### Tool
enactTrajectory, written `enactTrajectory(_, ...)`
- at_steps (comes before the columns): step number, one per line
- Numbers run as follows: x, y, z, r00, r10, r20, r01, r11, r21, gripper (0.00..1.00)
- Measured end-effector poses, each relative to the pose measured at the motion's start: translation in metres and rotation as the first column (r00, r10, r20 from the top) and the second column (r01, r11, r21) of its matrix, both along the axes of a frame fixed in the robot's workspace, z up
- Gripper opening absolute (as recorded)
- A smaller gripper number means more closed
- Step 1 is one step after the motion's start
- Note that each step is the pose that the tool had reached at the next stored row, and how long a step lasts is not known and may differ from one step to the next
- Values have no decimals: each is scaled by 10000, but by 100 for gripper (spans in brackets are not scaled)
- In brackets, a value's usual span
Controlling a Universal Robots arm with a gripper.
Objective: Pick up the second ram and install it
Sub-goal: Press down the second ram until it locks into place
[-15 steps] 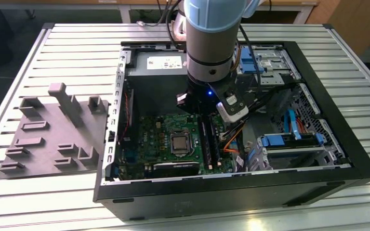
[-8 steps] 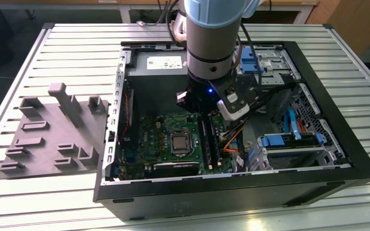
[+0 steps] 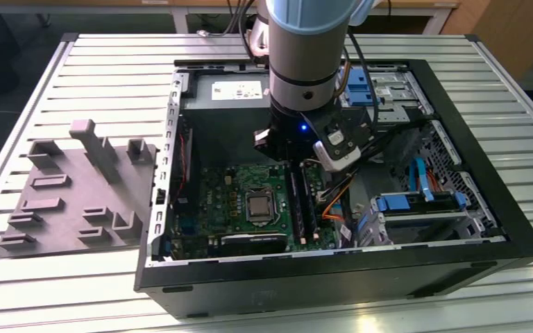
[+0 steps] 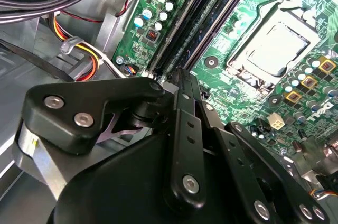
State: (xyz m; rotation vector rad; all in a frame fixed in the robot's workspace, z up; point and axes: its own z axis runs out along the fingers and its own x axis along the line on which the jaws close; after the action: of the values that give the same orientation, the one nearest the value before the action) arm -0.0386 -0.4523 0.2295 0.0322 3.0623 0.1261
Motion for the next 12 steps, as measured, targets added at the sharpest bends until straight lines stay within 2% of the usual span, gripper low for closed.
enactTrajectory(12,0,-30,1,10000,0,0,0,10000,-1,11)
